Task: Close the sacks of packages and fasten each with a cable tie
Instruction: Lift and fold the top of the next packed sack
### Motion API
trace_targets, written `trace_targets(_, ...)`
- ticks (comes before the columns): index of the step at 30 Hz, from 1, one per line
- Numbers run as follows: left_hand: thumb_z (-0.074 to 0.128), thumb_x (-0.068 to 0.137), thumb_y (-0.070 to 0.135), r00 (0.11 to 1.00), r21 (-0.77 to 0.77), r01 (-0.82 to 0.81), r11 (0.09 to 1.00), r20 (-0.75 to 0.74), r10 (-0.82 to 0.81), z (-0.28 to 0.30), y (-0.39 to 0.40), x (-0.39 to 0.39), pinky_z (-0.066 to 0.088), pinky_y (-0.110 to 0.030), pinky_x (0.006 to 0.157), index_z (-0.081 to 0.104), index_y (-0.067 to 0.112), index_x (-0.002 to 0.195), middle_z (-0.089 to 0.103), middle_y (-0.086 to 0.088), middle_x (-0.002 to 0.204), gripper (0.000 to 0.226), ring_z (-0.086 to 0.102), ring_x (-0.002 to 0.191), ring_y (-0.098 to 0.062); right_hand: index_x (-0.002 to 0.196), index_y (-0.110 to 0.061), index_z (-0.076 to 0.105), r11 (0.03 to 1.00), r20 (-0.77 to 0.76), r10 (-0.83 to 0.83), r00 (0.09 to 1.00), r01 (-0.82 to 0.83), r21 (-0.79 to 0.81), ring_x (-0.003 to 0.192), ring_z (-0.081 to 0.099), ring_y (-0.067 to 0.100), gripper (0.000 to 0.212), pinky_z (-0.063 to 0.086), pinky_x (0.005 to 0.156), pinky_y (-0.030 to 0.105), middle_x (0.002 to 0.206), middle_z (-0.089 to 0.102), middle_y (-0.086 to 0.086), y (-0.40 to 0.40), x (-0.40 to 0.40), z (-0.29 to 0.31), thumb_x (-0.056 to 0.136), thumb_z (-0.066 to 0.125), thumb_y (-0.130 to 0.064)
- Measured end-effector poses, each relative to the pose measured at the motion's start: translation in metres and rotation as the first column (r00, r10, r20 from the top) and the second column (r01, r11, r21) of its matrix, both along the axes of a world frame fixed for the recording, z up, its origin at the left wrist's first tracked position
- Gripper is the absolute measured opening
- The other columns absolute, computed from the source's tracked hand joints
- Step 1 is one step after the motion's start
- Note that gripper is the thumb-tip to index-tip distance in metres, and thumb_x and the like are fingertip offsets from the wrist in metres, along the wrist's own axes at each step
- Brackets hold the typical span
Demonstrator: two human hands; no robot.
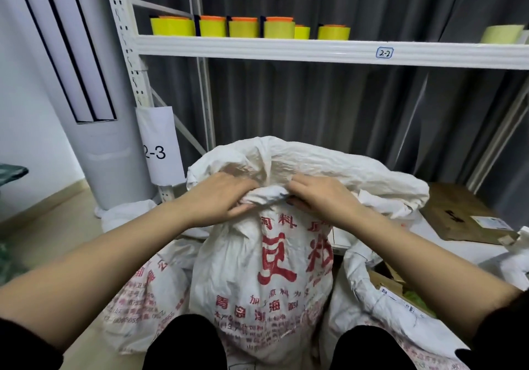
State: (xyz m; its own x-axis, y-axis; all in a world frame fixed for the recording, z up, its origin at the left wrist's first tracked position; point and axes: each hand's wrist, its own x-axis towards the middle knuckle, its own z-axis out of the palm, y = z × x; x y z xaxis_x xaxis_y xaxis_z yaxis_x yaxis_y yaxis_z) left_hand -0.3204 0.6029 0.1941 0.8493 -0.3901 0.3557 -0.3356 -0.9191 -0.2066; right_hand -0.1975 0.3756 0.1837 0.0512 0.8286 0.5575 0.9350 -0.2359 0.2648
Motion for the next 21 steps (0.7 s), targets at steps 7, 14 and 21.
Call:
trace_targets(7,0.058,0.088,0.026,0.991,0.092,-0.129,0.987,0.035,0.127,-0.010,-0.002,0.009,0.036,-0.031,0.046,0.047,0.014,0.087,0.059,-0.005,0.071,0.017,0.058,0.060,-0.026,0.100,-0.016,0.052,1.000,0.162,-0.005,0.987,0.004,0.003,0.065,0.053,0.023,0.017,0.035,0.044,0.028,0.086,0.053,0.005,-0.005,0.001,-0.008,0.092,0.047,-0.030)
trace_targets(14,0.045,0.086,0.035,0.990,0.184,-0.008,0.983,0.143,-0.019,-0.003,-0.014,0.012,0.031,-0.029,0.037,0.052,0.009,0.078,0.054,-0.006,0.058,0.029,0.051,0.043,-0.026,0.117,-0.022,0.055,0.924,-0.665,-0.279,0.693,0.005,-0.383,0.099,0.056,0.013,0.033,0.039,0.077,0.021,0.111,0.062,-0.004,0.033,-0.022,0.020,0.098,0.043,-0.047)
trace_targets(21,0.032,0.094,0.053,0.983,0.197,-0.057,0.979,0.181,0.021,-0.015,0.011,-0.010,0.035,-0.036,0.100,0.061,0.013,0.102,0.064,-0.002,0.084,0.050,0.059,0.084,-0.022,0.088,-0.034,0.057,0.948,-0.804,-0.197,0.561,-0.099,-0.302,0.076,0.054,-0.003,0.006,0.040,0.069,0.019,0.085,0.058,-0.016,0.027,-0.018,0.013,0.091,0.062,-0.036)
